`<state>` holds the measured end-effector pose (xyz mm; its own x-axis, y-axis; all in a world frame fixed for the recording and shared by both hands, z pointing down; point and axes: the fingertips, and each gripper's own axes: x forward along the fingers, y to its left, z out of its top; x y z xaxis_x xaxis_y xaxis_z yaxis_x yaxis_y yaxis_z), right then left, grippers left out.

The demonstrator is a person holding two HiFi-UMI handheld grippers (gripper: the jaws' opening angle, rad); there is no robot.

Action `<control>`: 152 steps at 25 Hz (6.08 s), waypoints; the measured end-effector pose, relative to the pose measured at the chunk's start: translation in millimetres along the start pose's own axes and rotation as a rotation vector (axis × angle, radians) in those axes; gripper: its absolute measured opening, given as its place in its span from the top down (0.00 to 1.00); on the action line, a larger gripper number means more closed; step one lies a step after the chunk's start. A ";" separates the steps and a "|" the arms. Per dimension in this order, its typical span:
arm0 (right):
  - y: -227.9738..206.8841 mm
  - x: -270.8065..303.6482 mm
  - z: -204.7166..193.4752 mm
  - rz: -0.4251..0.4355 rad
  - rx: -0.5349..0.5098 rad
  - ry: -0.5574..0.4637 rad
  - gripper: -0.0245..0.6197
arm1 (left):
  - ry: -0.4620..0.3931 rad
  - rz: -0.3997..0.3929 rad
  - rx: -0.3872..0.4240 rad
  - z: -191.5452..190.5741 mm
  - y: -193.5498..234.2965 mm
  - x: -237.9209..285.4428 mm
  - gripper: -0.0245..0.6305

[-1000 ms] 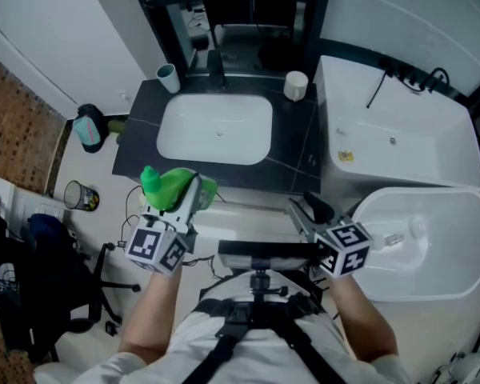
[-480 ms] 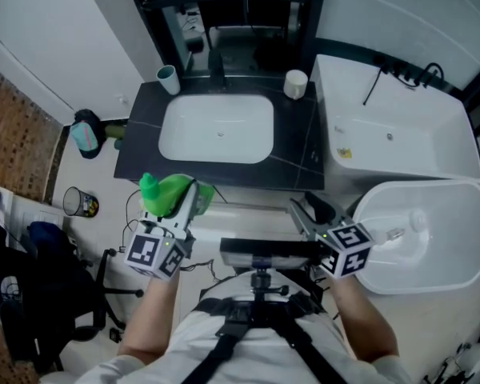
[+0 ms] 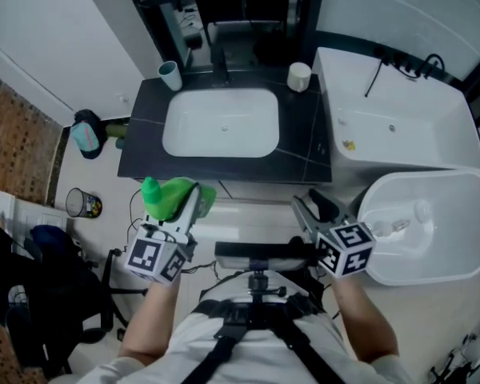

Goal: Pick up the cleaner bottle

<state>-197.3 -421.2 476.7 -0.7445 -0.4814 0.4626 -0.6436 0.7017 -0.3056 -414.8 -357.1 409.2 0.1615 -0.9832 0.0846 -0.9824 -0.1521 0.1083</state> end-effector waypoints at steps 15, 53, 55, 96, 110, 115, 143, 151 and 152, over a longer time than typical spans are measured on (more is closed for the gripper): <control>-14.5 -11.6 1.2 -0.019 -0.033 0.015 0.68 | 0.011 0.052 -0.015 -7.2 -10.7 -12.1 0.71; -23.7 -22.1 16.1 0.025 -0.150 0.022 0.79 | 0.025 0.080 -0.003 -2.5 -31.9 -18.0 0.71; -21.8 -21.3 16.3 0.016 -0.151 0.018 0.80 | 0.022 0.069 -0.005 -2.7 -30.1 -17.2 0.71; -4.3 -15.4 8.8 0.035 -0.167 0.043 0.96 | 0.039 0.022 -0.010 -7.1 -40.9 -22.7 0.71; -6.3 -12.0 11.4 0.045 -0.175 0.053 0.96 | 0.040 0.011 -0.004 -2.6 -43.3 -15.6 0.71; -3.6 -10.7 10.9 0.049 -0.176 0.053 0.96 | 0.041 0.016 0.001 -2.2 -41.7 -18.3 0.71; -4.0 -10.9 5.8 0.049 -0.175 0.065 0.96 | 0.045 0.019 -0.007 -5.2 -43.2 -21.3 0.71; -2.2 -11.7 3.0 0.051 -0.171 0.066 0.96 | 0.046 0.018 -0.006 -6.6 -43.6 -23.5 0.71; -2.4 -11.6 2.7 0.051 -0.170 0.066 0.96 | 0.046 0.017 -0.007 -6.8 -43.8 -23.3 0.71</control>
<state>-187.6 -418.7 469.9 -0.7584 -0.4112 0.5058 -0.5618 0.8058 -0.1873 -374.9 -326.9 409.2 0.1488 -0.9800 0.1321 -0.9845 -0.1342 0.1130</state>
